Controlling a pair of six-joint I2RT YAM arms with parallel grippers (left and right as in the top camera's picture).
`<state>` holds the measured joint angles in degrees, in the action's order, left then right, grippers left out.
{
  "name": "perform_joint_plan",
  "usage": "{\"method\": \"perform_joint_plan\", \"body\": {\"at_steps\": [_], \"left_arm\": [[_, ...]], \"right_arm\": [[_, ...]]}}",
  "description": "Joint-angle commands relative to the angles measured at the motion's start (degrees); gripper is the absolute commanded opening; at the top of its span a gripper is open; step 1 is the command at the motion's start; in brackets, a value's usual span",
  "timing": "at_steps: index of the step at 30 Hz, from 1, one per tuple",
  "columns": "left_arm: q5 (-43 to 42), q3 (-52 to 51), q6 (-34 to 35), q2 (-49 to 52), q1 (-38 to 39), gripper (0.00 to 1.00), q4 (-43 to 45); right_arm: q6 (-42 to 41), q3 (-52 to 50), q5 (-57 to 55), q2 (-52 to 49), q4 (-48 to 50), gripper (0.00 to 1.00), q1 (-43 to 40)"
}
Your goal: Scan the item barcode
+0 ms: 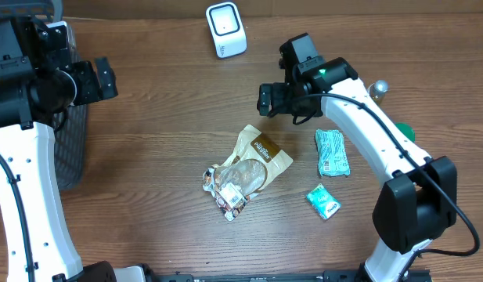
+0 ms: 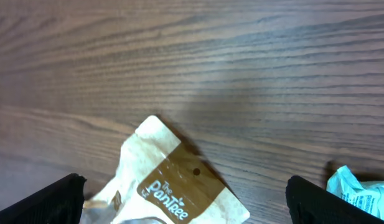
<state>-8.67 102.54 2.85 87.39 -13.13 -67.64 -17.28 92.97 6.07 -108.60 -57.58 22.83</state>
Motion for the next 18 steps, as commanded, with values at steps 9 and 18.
{"method": "perform_joint_plan", "body": {"at_steps": [9,18], "left_arm": [[-14.25,0.59,4.02,1.25,1.38,0.48,-7.37],[-15.19,-7.04,3.1,5.51,10.19,0.04,-16.85]], "right_arm": [[7.8,-6.29,5.03,0.04,3.37,1.0,-0.9],[7.76,-10.14,9.05,0.02,7.82,1.0,-0.9]]}}
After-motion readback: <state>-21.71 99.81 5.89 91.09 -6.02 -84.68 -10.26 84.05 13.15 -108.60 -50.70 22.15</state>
